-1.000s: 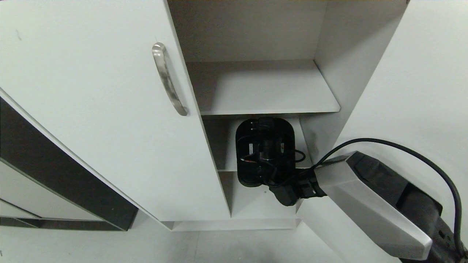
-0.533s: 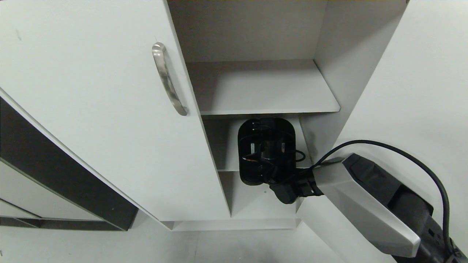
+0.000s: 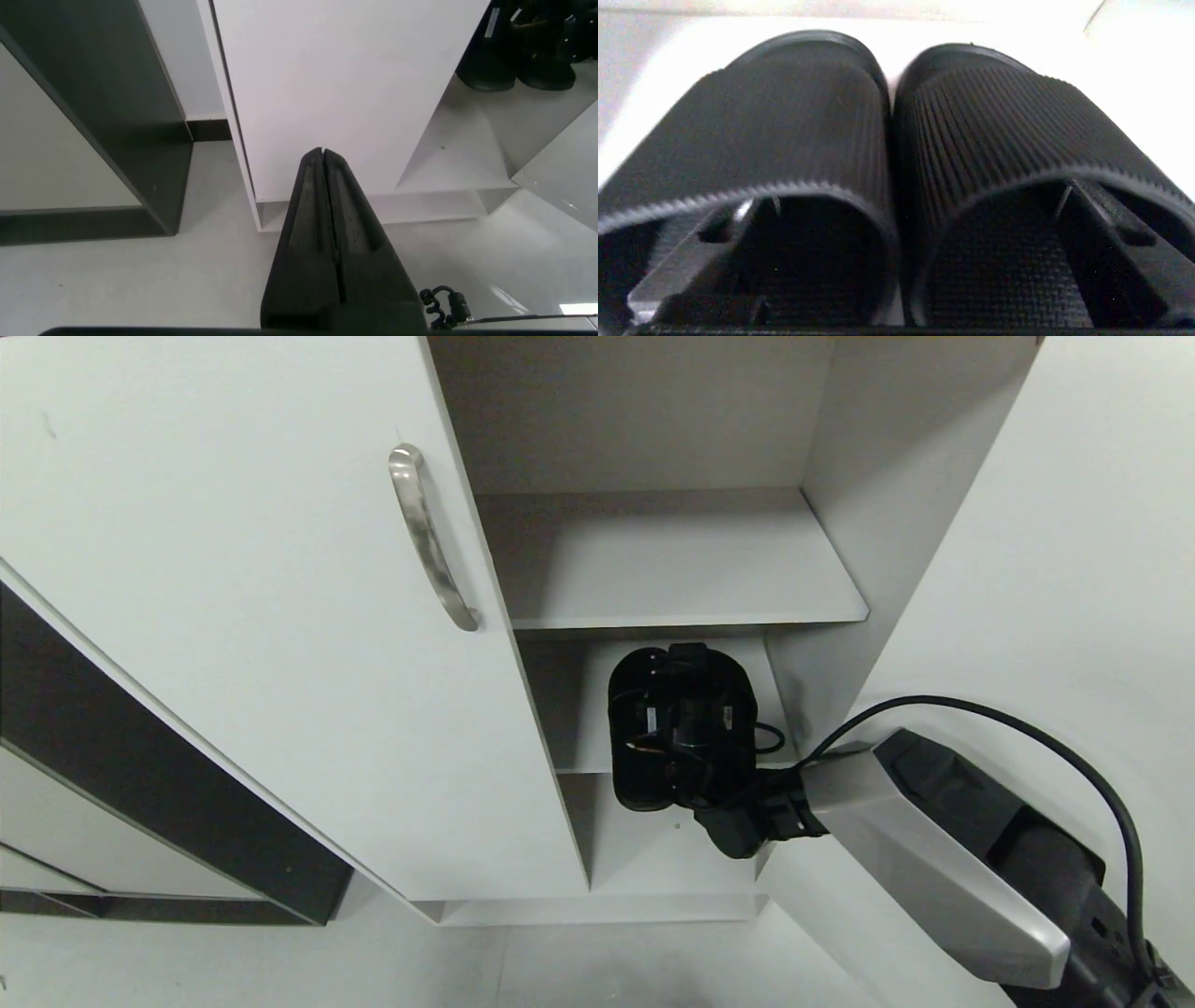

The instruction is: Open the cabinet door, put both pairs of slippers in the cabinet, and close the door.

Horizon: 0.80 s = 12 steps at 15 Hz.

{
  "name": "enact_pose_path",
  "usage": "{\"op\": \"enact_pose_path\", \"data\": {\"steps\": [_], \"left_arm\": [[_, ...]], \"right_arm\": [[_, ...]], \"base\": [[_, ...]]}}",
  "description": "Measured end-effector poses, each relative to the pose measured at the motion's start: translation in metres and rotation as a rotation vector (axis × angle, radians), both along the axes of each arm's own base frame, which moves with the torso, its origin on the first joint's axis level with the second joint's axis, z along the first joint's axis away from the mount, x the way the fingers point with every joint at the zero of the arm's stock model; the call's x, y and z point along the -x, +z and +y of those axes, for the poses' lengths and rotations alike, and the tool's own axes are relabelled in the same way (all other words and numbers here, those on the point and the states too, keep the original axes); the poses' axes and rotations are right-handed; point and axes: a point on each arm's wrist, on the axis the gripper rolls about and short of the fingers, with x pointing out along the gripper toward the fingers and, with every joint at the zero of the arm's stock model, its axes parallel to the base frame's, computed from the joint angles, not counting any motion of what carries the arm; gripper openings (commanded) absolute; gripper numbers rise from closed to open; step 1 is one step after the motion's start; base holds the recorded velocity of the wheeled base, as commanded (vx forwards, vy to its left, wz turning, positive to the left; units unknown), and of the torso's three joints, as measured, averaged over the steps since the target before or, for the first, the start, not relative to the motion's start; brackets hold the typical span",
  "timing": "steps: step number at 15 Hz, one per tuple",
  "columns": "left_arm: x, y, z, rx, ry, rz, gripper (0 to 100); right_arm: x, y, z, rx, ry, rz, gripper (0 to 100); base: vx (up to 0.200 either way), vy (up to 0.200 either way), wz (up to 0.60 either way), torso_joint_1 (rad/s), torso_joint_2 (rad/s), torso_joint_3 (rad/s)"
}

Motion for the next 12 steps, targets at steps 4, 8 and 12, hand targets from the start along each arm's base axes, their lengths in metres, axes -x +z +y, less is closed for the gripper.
{"op": "enact_pose_path", "data": {"steps": [4,8,12], "left_arm": [[0.000,0.000,0.000,0.000,0.000,0.000,0],[0.000,0.000,0.000,0.000,0.000,0.000,0],[0.000,0.000,0.000,-0.001,0.000,0.000,0]], "right_arm": [[0.016,0.000,-0.003,-0.010,0.013,-0.011,100],[0.055,-0.007,-0.010,0.008,0.053,0.009,100],[0.113,-0.010,-0.023,0.036,0.124,0.038,100]], "base": [[0.000,0.000,0.00,0.000,0.00,0.000],[0.000,0.000,0.00,0.000,0.00,0.000],[0.000,0.000,0.00,0.000,0.00,0.000]]}}
